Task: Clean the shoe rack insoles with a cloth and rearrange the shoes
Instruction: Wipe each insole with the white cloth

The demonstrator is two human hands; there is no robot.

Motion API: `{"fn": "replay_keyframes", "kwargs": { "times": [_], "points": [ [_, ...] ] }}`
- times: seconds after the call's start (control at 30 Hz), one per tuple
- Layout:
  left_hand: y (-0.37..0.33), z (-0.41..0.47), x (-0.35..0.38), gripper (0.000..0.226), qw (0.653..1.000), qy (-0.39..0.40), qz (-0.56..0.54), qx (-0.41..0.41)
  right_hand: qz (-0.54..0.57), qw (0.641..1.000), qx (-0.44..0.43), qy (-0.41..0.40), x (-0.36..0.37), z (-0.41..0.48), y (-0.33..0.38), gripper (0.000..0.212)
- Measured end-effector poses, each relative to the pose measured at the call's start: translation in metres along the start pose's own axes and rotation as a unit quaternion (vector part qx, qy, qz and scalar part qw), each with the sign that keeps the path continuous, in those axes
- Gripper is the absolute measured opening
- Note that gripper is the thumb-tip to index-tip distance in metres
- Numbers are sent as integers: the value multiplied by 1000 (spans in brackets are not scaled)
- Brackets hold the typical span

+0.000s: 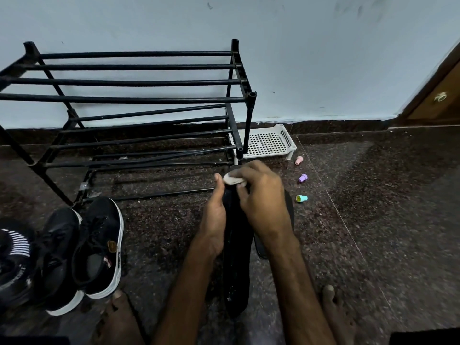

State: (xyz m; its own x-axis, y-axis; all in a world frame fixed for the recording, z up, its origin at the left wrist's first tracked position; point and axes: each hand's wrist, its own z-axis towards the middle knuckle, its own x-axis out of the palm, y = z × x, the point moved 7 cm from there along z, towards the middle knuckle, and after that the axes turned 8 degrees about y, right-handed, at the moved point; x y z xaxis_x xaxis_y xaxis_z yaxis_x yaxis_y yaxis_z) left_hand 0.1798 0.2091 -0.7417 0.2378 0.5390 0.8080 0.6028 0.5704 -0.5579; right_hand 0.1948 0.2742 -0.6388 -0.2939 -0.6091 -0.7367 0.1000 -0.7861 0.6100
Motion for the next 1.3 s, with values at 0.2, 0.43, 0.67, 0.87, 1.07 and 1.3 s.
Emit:
{"fn": "replay_keyframes", "kwargs": {
  "times": [0.2,0.43,0.67,0.87,1.07,1.3],
  "points": [
    [-2,0,3,72,1000,22,-1,-19,-42,995,79,-43,-12,-6,-22,25],
    [-1,-4,-3,68,1000,-18,-2,-9,-6,999,39,26,5,-2,-15,30],
    [-6,-3,6,62,1000,-21,10,-15,-31,997,37,-57,-12,2,-20,29],
    [-14,-6,0,63,998,-45,37,-16,-15,998,40,39,-1,-3,-28,31],
    [-10,-5,-1,72,995,-23,85,-53,4,999,19,39,-13,-1,-33,33],
    [-4,-4,8,72,997,-6,47,-60,-16,999,12,-35,-22,-3,-33,29]
  ]
}}
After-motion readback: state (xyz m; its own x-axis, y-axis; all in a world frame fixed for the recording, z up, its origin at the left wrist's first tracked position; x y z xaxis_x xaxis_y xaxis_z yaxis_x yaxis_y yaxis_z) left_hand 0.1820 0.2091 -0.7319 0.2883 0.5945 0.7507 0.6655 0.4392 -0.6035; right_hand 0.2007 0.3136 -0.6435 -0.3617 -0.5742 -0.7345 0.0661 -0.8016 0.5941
